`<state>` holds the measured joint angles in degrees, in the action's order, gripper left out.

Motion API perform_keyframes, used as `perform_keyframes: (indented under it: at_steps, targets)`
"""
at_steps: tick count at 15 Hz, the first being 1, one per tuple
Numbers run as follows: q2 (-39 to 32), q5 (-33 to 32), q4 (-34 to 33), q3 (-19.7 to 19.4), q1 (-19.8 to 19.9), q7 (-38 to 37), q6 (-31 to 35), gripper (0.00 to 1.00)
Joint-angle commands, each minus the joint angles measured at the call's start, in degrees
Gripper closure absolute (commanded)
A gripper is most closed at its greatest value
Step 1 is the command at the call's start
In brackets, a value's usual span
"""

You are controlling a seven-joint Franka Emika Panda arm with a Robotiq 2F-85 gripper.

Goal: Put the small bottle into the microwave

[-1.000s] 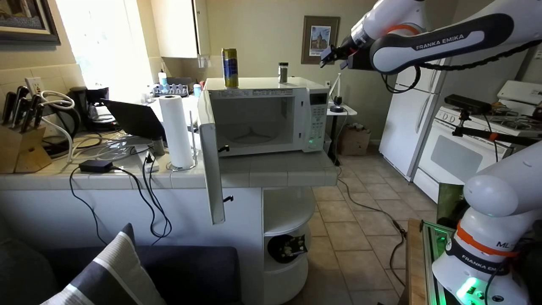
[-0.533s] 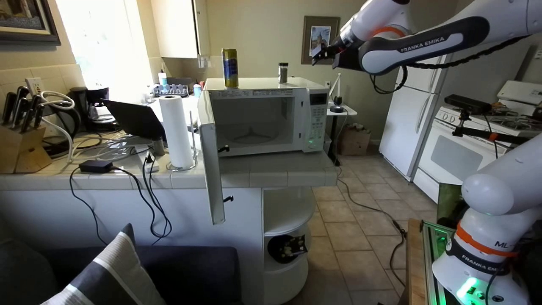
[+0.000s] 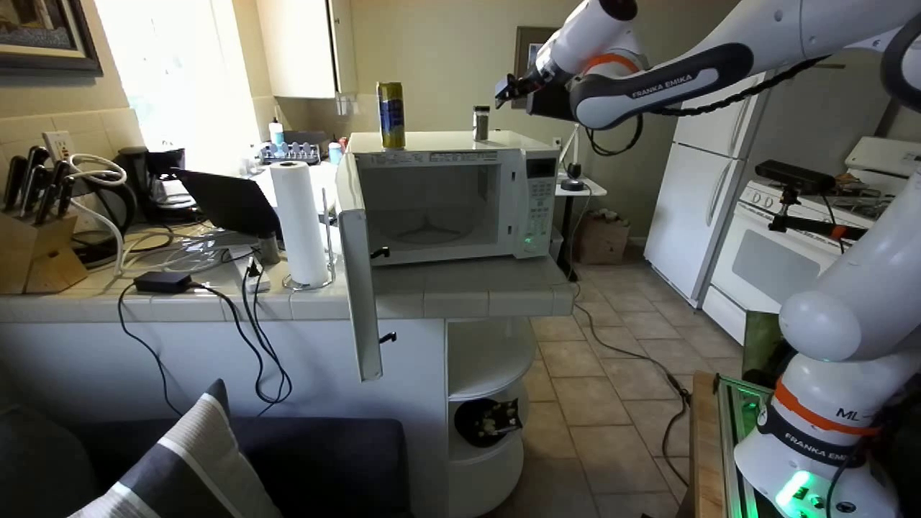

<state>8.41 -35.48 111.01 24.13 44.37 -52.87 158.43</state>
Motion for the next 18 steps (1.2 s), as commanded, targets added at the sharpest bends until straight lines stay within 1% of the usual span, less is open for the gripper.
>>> perform_keyframes:
  at_steps: [1, 5, 7, 9, 12, 16, 17, 18]
  targets:
    - [-8.5, -9.5, -8.8, 2.2, 1.8, -4.9, -0.1, 0.0]
    - [-15.1, -18.8, -15.8, 1.8, -0.2, -7.7, -1.2, 0.0]
    - [-18.3, -22.3, -18.8, 1.6, -1.6, -8.0, -1.7, 0.0]
    - [-20.9, -25.0, -21.3, 1.3, -2.8, -7.8, -2.2, 0.0]
    - [-23.8, -27.4, -23.9, 1.0, -4.2, -7.3, -2.8, 0.0]
    - [-26.2, -29.9, -26.6, 0.3, -5.6, -7.6, -4.0, 0.0]
    - [-26.6, -30.1, -27.2, 0.2, -5.9, -7.9, -4.9, 0.07]
    - [-27.0, -30.5, -27.8, 0.1, -6.1, -8.2, -5.1, 0.26]
